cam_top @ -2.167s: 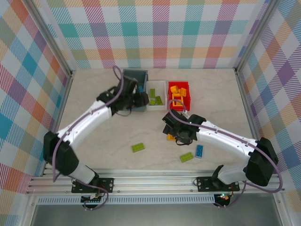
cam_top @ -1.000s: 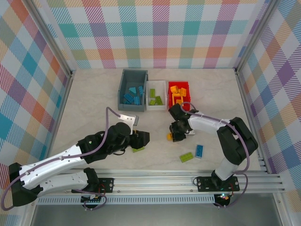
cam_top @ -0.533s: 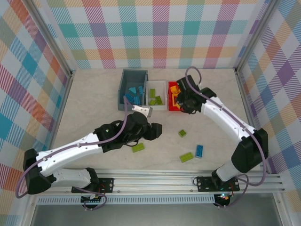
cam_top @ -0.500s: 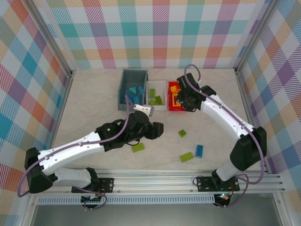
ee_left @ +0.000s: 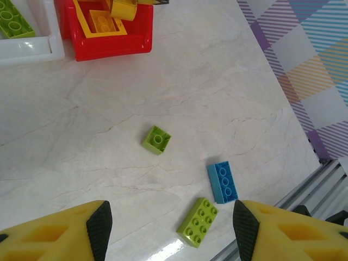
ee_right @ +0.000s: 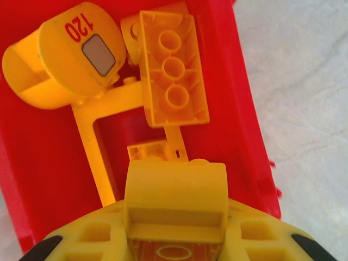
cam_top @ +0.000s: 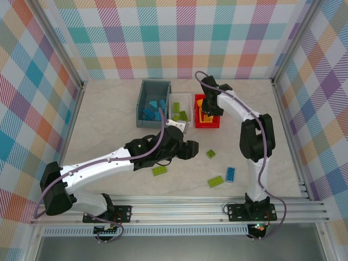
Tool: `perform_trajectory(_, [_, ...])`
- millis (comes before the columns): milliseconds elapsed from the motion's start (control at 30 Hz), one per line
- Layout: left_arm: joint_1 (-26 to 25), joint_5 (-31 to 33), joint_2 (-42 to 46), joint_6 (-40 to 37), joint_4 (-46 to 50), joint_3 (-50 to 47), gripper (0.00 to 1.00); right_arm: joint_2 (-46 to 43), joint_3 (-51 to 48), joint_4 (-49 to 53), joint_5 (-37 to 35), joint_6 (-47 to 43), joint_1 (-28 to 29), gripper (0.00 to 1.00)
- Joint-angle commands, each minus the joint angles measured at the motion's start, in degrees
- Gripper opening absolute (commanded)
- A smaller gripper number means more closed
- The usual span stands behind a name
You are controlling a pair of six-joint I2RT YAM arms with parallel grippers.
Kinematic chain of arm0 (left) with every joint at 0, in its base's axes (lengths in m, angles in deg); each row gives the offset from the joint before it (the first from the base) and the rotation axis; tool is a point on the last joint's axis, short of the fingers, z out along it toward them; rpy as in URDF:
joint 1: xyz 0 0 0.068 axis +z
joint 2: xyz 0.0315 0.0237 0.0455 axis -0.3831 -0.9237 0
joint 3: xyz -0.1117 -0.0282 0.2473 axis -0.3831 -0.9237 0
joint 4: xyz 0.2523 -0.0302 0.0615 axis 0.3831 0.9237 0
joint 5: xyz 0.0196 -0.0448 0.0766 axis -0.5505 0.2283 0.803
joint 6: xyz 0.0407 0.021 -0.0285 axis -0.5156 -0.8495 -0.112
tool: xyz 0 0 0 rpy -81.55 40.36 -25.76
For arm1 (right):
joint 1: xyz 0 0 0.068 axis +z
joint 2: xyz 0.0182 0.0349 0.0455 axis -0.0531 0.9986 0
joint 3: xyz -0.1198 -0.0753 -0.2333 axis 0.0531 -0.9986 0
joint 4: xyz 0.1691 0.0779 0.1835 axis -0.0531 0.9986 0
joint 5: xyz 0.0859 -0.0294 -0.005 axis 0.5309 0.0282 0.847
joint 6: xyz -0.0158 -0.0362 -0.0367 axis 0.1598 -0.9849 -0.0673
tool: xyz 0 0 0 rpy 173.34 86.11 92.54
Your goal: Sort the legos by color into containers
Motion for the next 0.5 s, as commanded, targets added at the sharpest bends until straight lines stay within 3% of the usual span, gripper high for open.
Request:
perform_trajectory(0, [-0.78, -0.1, 0.77, 0.82, -0.83, -0.06, 0.62, 1.89, 4.29, 2.89, 1.74, -2.96, -0.16, 0.28])
perform_trajectory(167, [-0.84, 0.01, 1.33, 1.2, -0.58, -1.17, 0.62, 3.12, 4.79, 3.37, 2.51, -2.07, -0.36, 0.38])
perform_trajectory(267, [-0.88, -0.4, 1.24, 1.27, -0.57, -1.4, 0.63, 2.29, 4.52, 3.55, 2.6, -1.86, -0.33, 0.49])
perform_trajectory(467, [-1.58, -0.97, -0.41, 1.25, 0.93, 0.23, 0.63, -3.88, 3.95, 3.87, 2.6, -2.13, -0.31, 0.62])
